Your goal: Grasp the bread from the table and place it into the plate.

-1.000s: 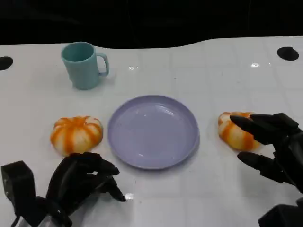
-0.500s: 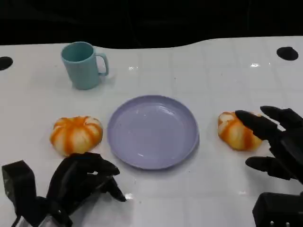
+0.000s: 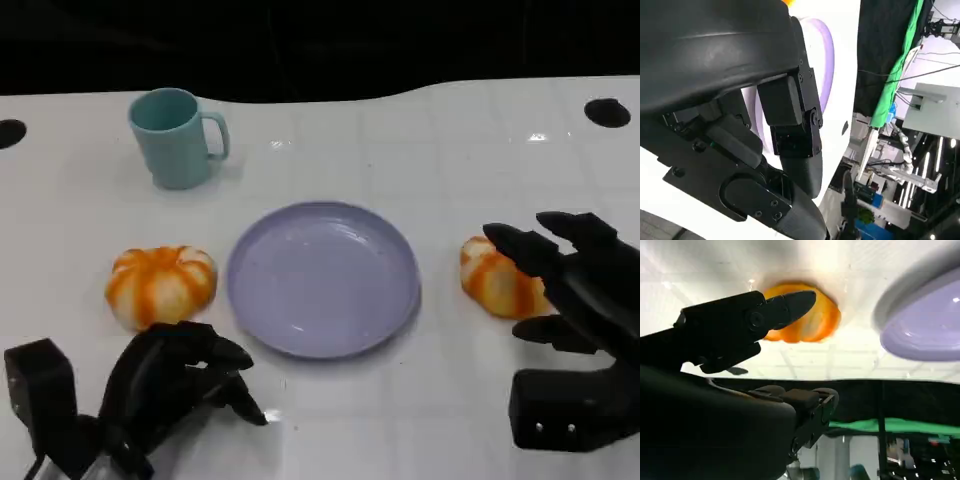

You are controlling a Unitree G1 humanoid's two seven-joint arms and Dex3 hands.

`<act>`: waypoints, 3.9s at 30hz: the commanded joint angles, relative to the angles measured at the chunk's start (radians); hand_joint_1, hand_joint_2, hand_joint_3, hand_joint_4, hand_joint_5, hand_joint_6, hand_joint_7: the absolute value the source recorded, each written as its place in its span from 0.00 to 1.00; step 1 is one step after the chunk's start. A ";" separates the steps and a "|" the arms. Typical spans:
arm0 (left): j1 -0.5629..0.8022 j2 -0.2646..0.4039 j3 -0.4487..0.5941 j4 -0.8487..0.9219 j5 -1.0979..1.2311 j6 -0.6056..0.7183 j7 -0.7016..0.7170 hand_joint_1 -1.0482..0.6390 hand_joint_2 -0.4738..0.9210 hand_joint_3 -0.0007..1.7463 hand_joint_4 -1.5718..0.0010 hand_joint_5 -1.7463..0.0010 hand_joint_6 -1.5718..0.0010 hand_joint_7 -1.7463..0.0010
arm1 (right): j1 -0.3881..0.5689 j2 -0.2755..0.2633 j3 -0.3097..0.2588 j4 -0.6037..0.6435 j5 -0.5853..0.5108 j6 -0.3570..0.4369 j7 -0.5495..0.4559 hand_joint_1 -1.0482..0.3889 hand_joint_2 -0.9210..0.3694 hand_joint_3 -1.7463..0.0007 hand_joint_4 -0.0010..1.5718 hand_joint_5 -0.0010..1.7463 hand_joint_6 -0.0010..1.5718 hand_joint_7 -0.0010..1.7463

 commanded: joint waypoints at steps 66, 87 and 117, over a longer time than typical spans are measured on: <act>0.051 0.010 -0.019 -0.064 0.002 0.004 0.006 0.00 0.86 0.00 0.00 0.67 0.00 0.89 | -0.441 0.206 0.163 0.568 0.123 -0.329 -0.432 0.66 0.50 0.24 0.64 1.00 0.53 0.93; 0.059 0.007 -0.027 -0.071 0.004 0.001 0.011 0.00 0.86 0.00 0.00 0.66 0.00 0.89 | -0.546 0.360 0.213 0.677 0.120 -0.341 -0.256 0.61 0.39 0.41 0.59 1.00 0.62 0.52; 0.062 0.006 -0.029 -0.079 0.001 0.005 0.009 0.00 0.86 0.00 0.00 0.66 0.00 0.89 | -0.534 0.347 0.192 0.603 0.160 -0.225 0.015 0.23 0.00 0.88 0.00 0.20 0.17 0.00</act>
